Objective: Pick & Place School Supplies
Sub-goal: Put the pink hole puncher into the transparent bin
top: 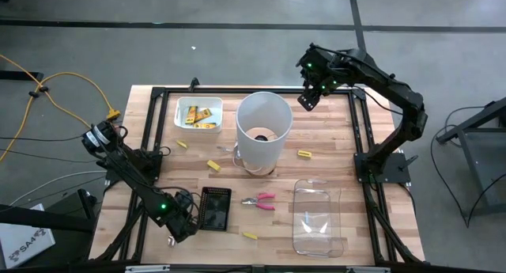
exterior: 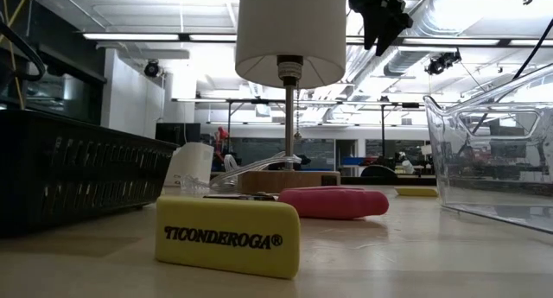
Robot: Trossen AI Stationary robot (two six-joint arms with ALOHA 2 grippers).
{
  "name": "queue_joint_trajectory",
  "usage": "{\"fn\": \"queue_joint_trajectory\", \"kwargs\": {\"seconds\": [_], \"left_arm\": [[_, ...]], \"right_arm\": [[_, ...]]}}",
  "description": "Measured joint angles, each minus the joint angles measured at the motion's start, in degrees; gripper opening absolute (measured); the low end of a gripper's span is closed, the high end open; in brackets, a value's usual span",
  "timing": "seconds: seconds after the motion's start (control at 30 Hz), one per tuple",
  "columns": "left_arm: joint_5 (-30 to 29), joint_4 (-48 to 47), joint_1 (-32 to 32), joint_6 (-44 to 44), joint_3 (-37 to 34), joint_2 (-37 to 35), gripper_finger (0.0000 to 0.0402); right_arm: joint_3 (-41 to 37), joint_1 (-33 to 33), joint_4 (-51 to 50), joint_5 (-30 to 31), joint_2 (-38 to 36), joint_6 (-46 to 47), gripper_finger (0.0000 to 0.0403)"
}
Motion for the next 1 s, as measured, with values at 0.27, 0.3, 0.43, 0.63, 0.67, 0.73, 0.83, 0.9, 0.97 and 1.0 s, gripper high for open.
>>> {"fn": "queue_joint_trajectory", "kwargs": {"seconds": [0.27, 0.3, 0.43, 0.63, 0.67, 0.73, 0.83, 0.9, 0.97, 1.0], "left_arm": [[0.19, 0.08, -0.11, 2.88, -0.15, -0.63, 0.0047], [0.21, 0.09, -0.11, 3.29, -0.2, -0.82, 0.0046], [0.36, 0.65, -0.11, 4.32, -0.26, -2.03, 0.0045], [0.39, -0.9, -0.11, 6.78, -0.01, -4.86, 0.0044], [0.35, -1.53, -0.11, 7.48, 0.28, -5.54, 0.0044], [0.04, -4.38, -0.11, 9.48, 1.45, -7.06, 0.0044], [-0.98, -9.08, -0.11, 12.48, 3.81, -9.86, 0.0043], [-3.09, -11.56, -0.11, 13.85, 5.46, -11.95, 0.0043], [-5.84, -12.6, -0.13, 15.65, 7.16, -14.2, 0.0043], [-7.24, -12.78, -0.13, 16.69, 7.9, -15.33, 0.0043]], "right_arm": [[0.0, 0.0, 0.0, 0.0, 0.0, -0.28, 0.024], [-0.02, 0.0, 0.0, 0.0, 0.0, -0.28, 0.024], [-0.01, 0.0, 0.0, 0.0, 0.0, -0.28, 0.024], [0.0, 0.0, 0.02, 0.0, 0.0, -0.28, 0.024], [-0.01, 0.0, 0.04, 0.0, 0.0, -0.28, 0.024], [-0.01, 0.0, 0.2, 0.0, 0.0, -0.28, 0.024], [-0.02, 0.0, 0.28, -0.01, 0.0, -0.31, 0.024], [-0.02, 0.0, 0.54, 0.0, 0.0, -0.33, 0.024], [-0.02, 0.0, 0.72, 0.0, 0.0, -0.6, 0.024], [-0.01, 0.0, 0.72, 0.0, 0.0, -0.86, 0.024]]}}
